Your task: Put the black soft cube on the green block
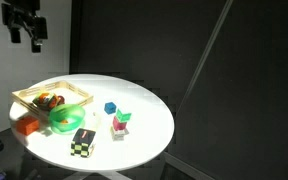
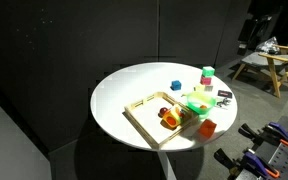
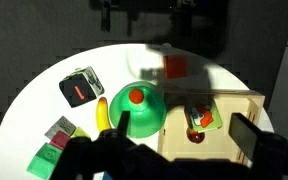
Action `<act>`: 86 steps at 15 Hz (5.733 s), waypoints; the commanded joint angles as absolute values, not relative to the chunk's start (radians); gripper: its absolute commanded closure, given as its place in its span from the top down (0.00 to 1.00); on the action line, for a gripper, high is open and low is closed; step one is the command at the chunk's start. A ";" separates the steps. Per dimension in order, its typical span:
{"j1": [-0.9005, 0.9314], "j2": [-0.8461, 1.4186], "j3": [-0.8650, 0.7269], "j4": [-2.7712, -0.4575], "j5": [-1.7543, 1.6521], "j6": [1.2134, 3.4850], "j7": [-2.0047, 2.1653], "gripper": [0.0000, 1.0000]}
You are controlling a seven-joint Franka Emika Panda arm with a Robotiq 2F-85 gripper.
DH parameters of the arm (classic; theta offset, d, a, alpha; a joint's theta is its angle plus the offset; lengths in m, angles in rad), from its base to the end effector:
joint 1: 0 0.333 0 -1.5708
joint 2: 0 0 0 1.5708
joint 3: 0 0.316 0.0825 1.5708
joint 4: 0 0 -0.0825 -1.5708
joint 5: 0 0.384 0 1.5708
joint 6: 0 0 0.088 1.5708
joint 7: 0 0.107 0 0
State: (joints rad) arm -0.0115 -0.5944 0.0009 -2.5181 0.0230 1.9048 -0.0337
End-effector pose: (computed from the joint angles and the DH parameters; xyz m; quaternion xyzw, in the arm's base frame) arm 0.3662 -0.0022 0.4771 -0.9999 -0.0076 0.0092 0.0108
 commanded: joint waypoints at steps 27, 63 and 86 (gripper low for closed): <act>-0.006 -0.594 -0.004 -2.516 0.020 1.903 -0.031 1.00; -0.049 -0.163 -0.125 -2.272 0.034 2.116 -0.260 1.00; -0.147 0.117 -0.134 -2.029 0.007 2.069 -0.677 1.00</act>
State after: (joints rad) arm -0.1312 0.0822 -0.1400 -2.0920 0.0227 2.1076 -0.6120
